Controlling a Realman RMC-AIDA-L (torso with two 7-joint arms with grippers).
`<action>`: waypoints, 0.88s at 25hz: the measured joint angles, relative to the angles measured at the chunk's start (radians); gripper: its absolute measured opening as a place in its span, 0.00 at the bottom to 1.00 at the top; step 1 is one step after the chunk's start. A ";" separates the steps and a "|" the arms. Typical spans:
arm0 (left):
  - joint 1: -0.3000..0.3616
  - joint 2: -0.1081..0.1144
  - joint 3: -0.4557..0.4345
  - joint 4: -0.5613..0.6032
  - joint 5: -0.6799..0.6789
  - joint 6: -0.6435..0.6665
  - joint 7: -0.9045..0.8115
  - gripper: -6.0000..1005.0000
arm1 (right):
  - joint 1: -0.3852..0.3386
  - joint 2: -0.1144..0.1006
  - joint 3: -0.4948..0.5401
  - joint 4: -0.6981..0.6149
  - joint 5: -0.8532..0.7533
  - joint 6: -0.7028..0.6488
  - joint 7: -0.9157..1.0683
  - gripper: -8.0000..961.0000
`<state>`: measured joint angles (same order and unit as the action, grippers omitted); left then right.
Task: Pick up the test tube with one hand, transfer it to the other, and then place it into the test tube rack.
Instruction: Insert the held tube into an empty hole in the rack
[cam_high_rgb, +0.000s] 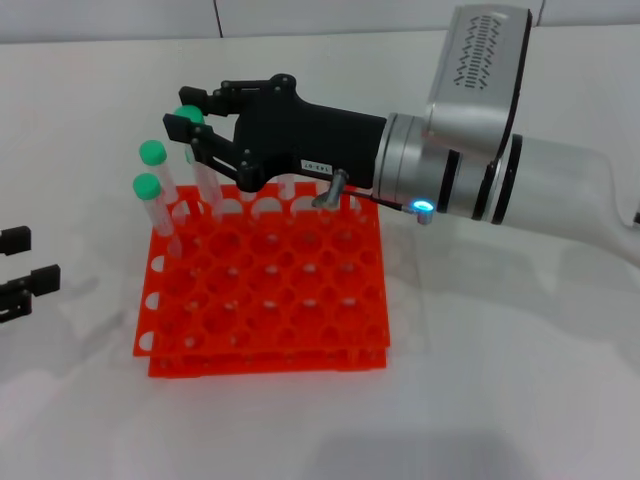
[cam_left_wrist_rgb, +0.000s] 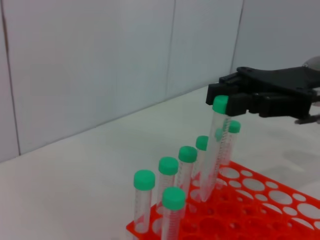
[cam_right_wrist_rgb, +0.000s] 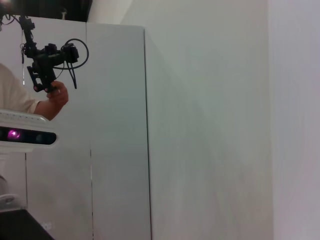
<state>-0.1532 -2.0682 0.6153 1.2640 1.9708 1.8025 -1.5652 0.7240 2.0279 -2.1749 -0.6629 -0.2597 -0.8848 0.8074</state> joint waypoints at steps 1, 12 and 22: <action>0.001 -0.004 0.000 0.000 0.003 -0.001 0.008 0.56 | -0.002 0.000 0.000 0.000 0.000 -0.001 0.000 0.31; 0.011 -0.014 -0.002 -0.104 0.010 -0.032 0.126 0.56 | 0.004 0.000 -0.002 0.002 0.001 0.006 0.012 0.32; 0.014 -0.013 0.002 -0.124 0.010 -0.047 0.147 0.56 | 0.015 0.000 -0.009 0.003 0.001 0.033 0.012 0.32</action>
<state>-0.1397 -2.0816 0.6171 1.1399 1.9806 1.7553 -1.4181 0.7389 2.0279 -2.1836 -0.6598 -0.2592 -0.8523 0.8192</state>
